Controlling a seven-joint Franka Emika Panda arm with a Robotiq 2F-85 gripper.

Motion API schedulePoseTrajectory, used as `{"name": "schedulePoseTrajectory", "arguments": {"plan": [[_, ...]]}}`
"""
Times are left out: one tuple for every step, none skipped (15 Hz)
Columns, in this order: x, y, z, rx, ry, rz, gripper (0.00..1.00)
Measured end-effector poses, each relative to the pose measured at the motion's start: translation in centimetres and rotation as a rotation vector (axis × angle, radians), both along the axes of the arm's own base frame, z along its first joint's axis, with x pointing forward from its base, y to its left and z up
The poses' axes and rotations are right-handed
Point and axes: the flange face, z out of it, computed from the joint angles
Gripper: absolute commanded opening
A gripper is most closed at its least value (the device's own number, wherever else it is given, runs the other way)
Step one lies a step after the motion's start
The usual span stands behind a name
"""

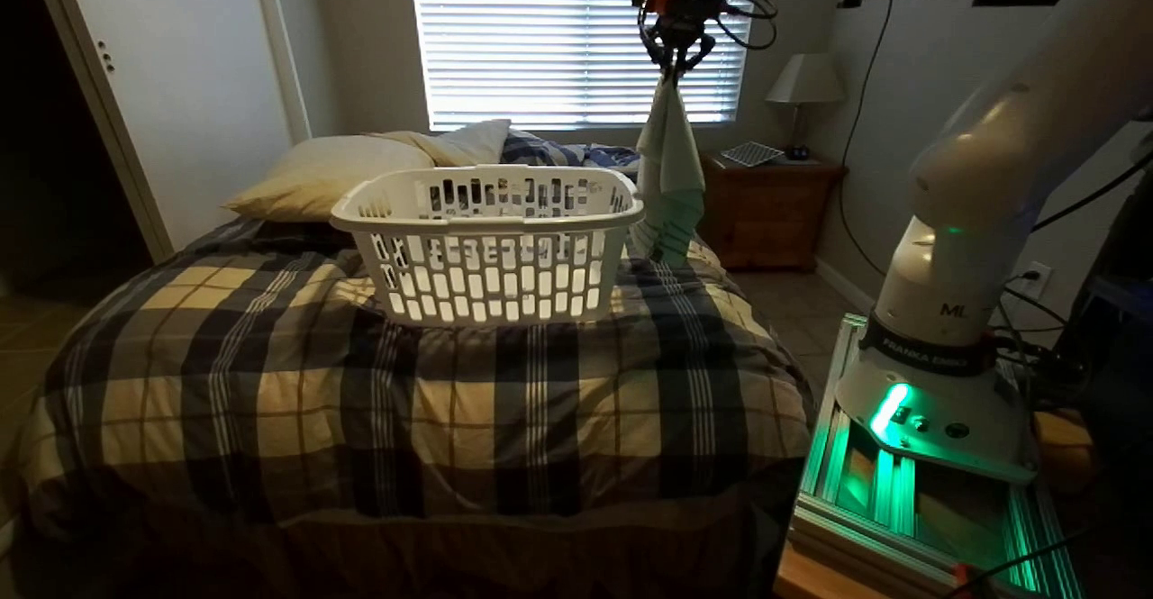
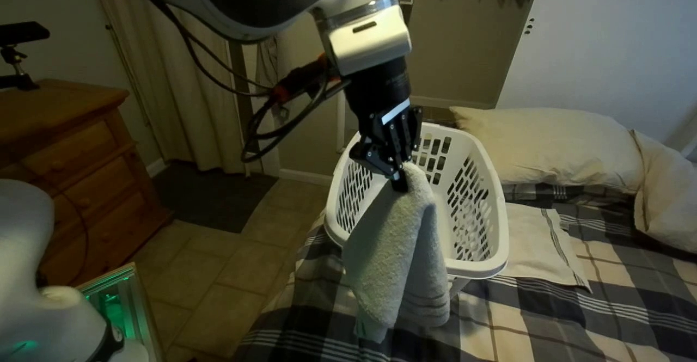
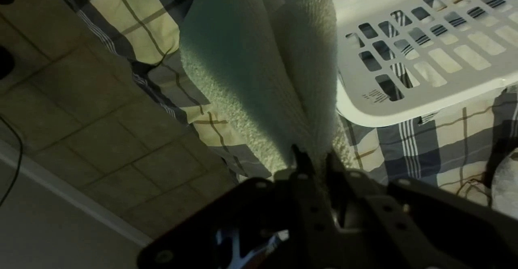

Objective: Put the towel on the side of the laundry basket

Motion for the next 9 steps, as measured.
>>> {"name": "schedulePoseTrajectory", "arguments": {"plan": [[0.8,-0.2,-0.3,0.014,-0.010,-0.008,0.03],[1.6,-0.4,-0.5,0.026,-0.022,-0.014,0.03],[2.3,-0.5,-0.6,0.038,-0.036,-0.018,0.03],[3.1,-0.6,-0.7,0.053,-0.050,-0.022,0.03],[3.8,-0.6,-0.7,0.069,-0.063,-0.025,0.03],[4.5,-0.5,-0.7,0.086,-0.074,-0.029,0.03],[5.1,-0.4,-0.7,0.103,-0.084,-0.032,0.03],[5.7,-0.3,-0.7,0.121,-0.096,-0.034,0.03],[6.3,-0.1,-0.7,0.136,-0.107,-0.036,0.03]]}}
